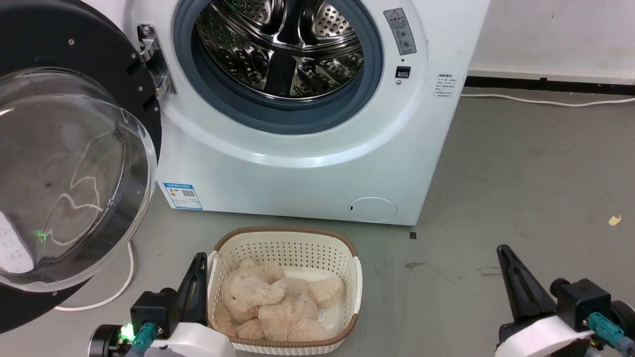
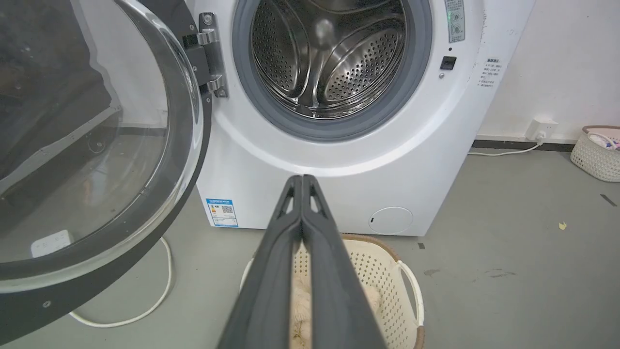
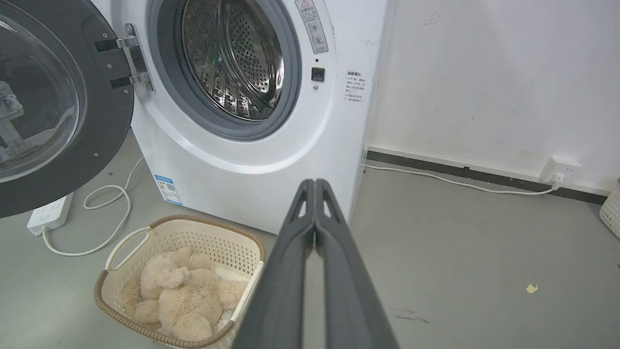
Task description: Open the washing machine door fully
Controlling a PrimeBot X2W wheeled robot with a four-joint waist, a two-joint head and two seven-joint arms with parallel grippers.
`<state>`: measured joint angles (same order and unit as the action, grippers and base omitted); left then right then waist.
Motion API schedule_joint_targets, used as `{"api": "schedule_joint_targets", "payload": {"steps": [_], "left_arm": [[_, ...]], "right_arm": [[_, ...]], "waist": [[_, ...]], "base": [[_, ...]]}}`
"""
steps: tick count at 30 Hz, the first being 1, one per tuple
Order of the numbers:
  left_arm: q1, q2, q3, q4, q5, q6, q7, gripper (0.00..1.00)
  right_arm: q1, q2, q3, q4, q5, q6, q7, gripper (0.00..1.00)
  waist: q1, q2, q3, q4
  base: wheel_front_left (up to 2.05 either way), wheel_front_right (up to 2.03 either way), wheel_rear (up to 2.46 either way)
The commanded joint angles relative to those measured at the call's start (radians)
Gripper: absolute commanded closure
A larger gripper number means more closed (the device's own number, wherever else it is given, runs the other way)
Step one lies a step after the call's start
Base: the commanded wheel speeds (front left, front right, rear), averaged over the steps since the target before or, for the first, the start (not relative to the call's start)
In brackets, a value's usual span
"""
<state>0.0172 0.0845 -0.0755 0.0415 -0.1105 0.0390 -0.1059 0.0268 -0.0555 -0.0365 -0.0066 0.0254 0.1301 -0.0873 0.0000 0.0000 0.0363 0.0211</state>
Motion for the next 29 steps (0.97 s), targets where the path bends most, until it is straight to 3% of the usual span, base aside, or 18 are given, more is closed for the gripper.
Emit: {"api": "schedule_joint_targets", "payload": {"steps": [1, 29], "left_arm": [[-0.009, -0.003, 0.008, -0.004, 0.012, -0.006, 0.005, 1.00], [-0.014, -0.022, 0.049, -0.027, 0.072, -0.026, 0.067, 1.00]], "right_arm": [[-0.012, 0.003, 0.003, 0.003, -0.007, 0.000, 0.007, 1.00], [-0.021, 0.004, 0.023, 0.005, -0.018, 0.001, 0.056, 1.00]], "waist": [[0.0000, 0.0000, -0.001, -0.001], [0.0000, 0.0000, -0.023, -0.013]], "base": [[0.00, 0.00, 0.00], [0.00, 0.00, 0.00]]}}
